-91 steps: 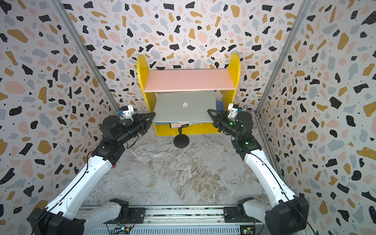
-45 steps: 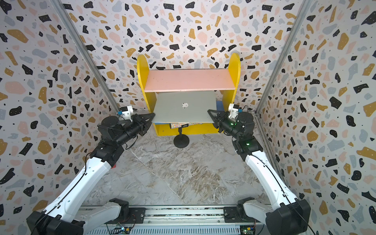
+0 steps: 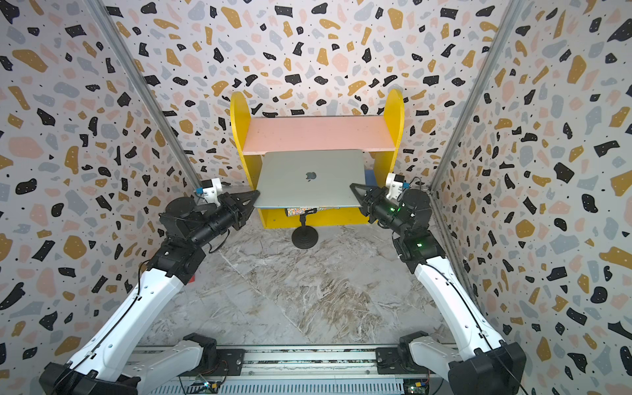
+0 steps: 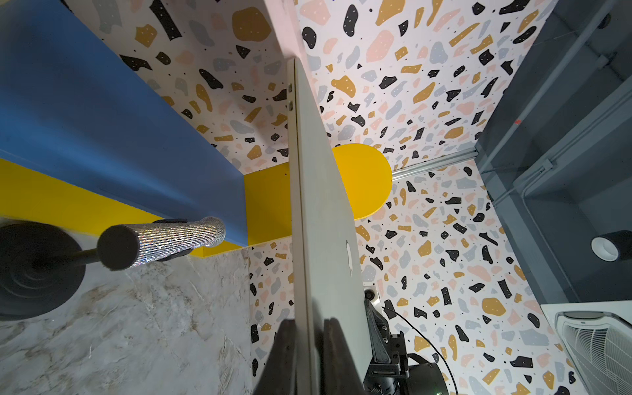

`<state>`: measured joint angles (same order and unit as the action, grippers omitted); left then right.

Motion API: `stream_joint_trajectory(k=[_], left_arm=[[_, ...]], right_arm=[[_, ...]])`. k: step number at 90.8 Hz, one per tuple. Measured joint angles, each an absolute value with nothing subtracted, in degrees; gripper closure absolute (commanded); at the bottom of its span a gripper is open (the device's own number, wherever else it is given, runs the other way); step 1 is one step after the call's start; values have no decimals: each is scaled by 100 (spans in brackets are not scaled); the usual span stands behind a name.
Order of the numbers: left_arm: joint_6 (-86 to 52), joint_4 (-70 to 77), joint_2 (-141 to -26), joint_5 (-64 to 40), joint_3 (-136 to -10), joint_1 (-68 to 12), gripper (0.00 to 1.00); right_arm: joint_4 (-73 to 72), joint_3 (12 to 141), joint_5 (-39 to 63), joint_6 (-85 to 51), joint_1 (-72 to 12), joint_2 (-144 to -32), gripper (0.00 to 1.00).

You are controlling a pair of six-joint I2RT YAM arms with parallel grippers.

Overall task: Close the laptop lid and set it aside
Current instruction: Place the laptop on the shelf.

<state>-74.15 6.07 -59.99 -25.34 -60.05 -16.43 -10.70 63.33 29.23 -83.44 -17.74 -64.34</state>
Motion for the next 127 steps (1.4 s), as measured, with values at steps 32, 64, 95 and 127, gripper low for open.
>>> stream_joint_trajectory(k=[32,64,95,127], left_arm=[[-7308,760,-6055,-2550,-6383,-1662,100],[-7264,954,-6611,-2458,-6670,-1662,100],[-7264,1046,-7214,-2405,-6947,-1649,100],[-7279,1199,-7629,-2383,-7129,-1579,100]], right_arm=[[-1181,6698,2952,-8232,-1774,-6451,100],[-1210,7072,2958,-8184,-1623,-6932,100],[-1356,7260,3092,-8272,-1420,-7476,100],[-1525,7465,3153,-8359,-1337,-7933,100]])
